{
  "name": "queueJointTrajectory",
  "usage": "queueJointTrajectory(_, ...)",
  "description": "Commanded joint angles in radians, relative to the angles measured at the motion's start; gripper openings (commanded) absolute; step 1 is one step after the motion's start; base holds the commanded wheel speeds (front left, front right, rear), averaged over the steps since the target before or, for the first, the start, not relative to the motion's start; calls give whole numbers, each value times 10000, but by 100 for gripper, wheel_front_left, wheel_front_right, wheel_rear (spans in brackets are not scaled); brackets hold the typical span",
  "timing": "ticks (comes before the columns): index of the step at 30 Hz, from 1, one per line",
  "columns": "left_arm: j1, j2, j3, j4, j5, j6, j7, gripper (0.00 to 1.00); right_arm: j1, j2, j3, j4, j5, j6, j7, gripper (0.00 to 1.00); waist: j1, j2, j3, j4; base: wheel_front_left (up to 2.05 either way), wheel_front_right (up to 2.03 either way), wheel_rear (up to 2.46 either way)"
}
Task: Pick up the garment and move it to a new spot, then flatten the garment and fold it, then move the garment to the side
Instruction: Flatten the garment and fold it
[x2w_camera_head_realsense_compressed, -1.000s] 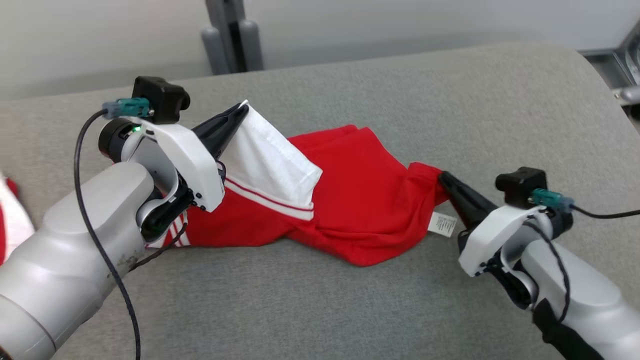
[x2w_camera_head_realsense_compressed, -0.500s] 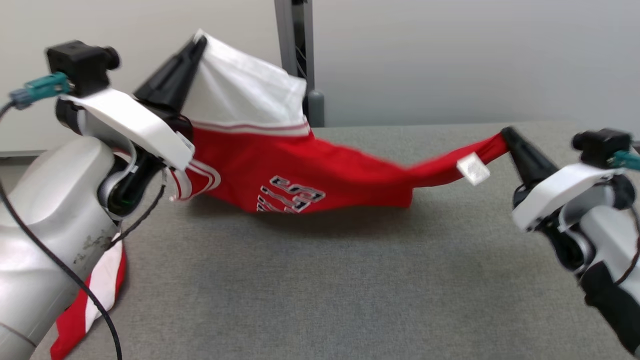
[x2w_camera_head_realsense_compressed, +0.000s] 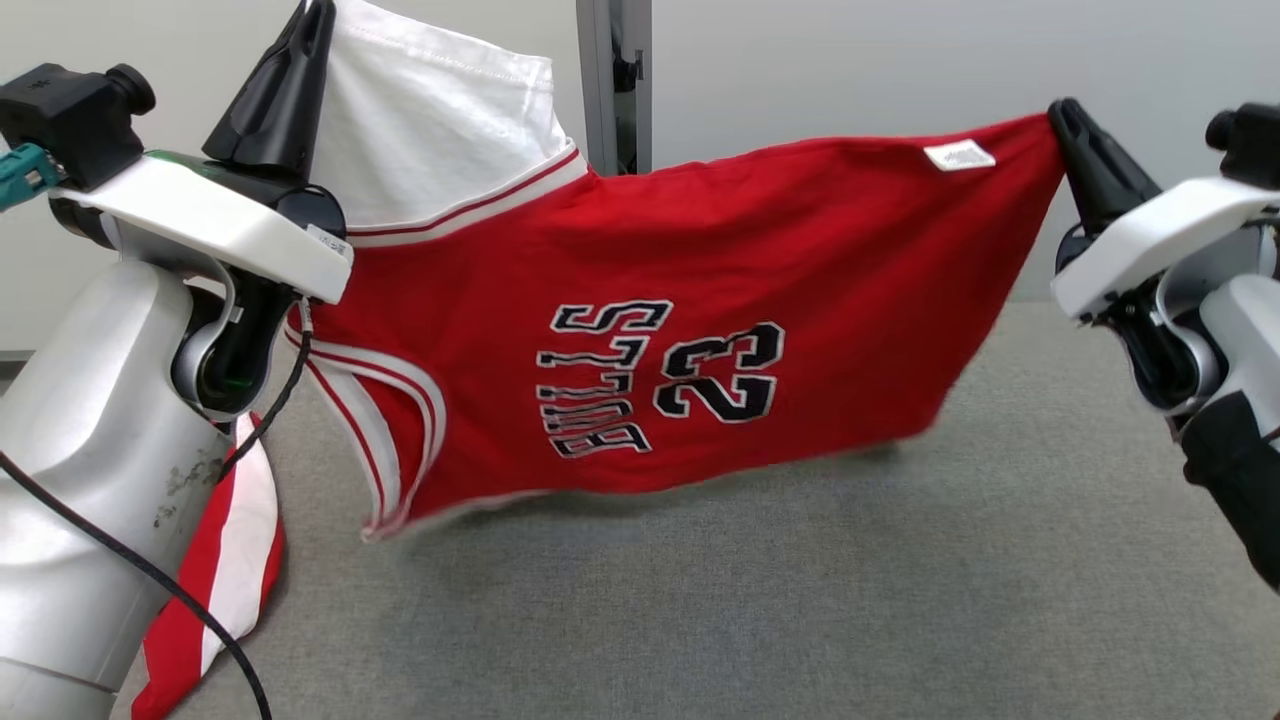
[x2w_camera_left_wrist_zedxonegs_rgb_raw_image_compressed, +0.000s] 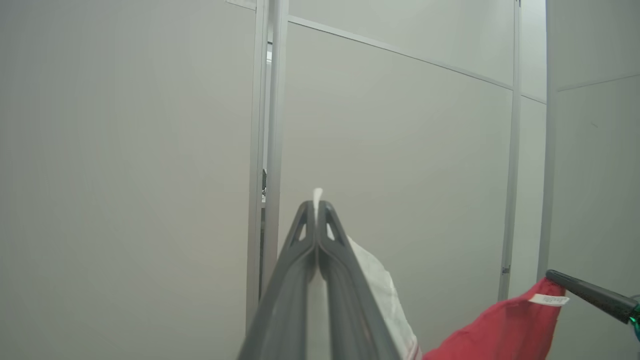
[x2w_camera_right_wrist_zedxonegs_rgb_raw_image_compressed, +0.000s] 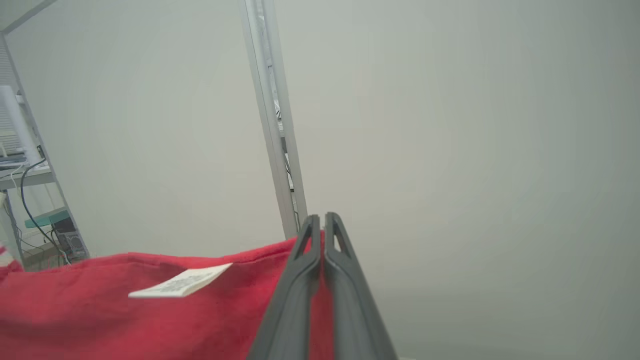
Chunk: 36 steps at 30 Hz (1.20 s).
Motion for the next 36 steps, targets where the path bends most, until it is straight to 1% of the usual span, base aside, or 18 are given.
queueJointTrajectory(1,162,-44,164,79,163,-9,-32,0,-238,-28,30,70,-38,4,19,0,0,0,-65,-43,0,0,0)
queueJointTrajectory(7,-81,-212,754,357,653,-8,-32,0,-1218,-57,18,450,-249,3,-94,0,0,0,-204,-185,0,0,0)
queueJointTrajectory(10,-91,-303,917,462,700,-8,-33,0,-1528,-41,-27,647,-365,4,-150,0,0,0,-234,-223,0,0,0)
queueJointTrajectory(17,-76,-493,1105,951,188,-8,-29,0,-2150,199,-238,1306,-676,3,-257,0,0,0,-314,-364,0,0,0)
queueJointTrajectory(20,-31,-543,1147,1312,-25,-8,95,0,-2209,314,-323,1512,-749,3,-285,0,0,0,-326,-432,0,0,0)
queueJointTrajectory(25,-37,-794,1369,1830,-583,-7,332,0,-2085,534,-378,1823,-792,3,-325,0,0,0,-307,-542,0,0,0)
queueJointTrajectory(31,-69,-814,1152,1971,-889,-9,553,0,-2098,707,-400,1922,-762,3,-349,0,0,0,-183,-706,0,0,0)
queueJointTrajectory(36,-322,-766,1080,2074,-920,-9,564,0,-2330,791,-306,1913,-747,3,-314,0,0,0,122,-864,0,0,0)
